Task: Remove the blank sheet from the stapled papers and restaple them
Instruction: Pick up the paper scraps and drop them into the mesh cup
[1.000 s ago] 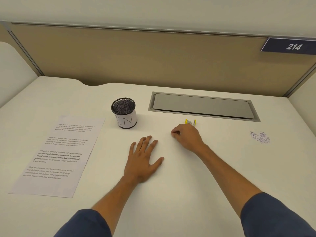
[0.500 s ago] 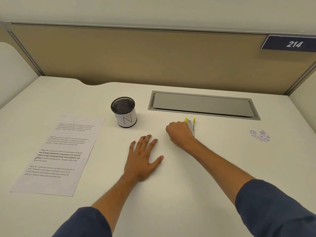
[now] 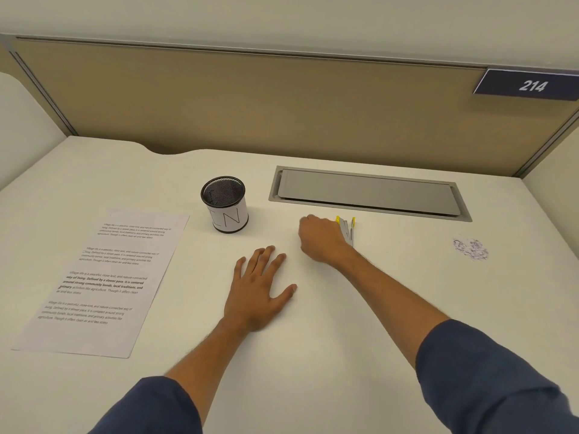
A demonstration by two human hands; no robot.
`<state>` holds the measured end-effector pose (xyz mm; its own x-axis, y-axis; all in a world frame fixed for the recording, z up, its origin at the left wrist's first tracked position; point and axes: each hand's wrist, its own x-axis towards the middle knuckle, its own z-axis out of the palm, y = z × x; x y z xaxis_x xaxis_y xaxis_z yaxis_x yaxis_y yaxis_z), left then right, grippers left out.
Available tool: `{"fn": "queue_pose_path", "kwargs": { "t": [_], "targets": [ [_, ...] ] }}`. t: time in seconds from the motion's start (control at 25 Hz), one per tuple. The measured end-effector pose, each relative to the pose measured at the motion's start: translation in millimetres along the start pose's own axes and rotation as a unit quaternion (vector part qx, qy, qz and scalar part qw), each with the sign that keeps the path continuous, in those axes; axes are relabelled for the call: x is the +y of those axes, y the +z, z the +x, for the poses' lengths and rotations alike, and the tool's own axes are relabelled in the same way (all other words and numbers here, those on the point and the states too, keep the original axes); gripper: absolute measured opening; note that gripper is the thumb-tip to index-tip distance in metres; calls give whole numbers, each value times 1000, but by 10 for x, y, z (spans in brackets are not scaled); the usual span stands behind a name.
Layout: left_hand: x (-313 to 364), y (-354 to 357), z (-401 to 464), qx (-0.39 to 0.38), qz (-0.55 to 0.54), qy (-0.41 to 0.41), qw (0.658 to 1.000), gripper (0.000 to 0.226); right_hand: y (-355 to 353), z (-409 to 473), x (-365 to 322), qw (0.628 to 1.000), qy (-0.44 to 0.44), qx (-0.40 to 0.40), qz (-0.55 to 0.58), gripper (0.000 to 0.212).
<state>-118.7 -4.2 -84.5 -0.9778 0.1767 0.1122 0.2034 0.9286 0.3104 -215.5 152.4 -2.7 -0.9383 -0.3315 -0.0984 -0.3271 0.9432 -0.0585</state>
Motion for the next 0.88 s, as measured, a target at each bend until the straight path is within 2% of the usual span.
{"fn": "queue_pose_path", "kwargs": {
  "t": [0.04,0.12,0.2,0.28,0.44,0.56,0.68,0.88],
  "targets": [
    [4,-2,5,0,-1,1,1000,68,-95,46,-47,994,18,29,102,14],
    [-1,-1,8,-2,1,0,1000,67,-310,191,-238,953,19,87,290,14],
    [-6,3,6,-5,5,-1,1000,67,-527,361,-477,920,-24,111,375,15],
    [1,3,4,-7,2,-2,1000,67,-673,549,-665,920,-59,109,371,16],
    [2,5,12,-11,3,-2,1000,68,-631,866,-851,958,-81,70,267,26],
    [-10,9,15,-9,5,0,1000,67,-549,971,-914,968,-71,93,222,28],
    [-17,18,13,-9,5,0,1000,67,-535,1003,-945,959,-76,116,246,14],
    [-36,13,9,-9,4,0,1000,66,-606,779,-812,918,-62,164,357,12]
  ]
}}
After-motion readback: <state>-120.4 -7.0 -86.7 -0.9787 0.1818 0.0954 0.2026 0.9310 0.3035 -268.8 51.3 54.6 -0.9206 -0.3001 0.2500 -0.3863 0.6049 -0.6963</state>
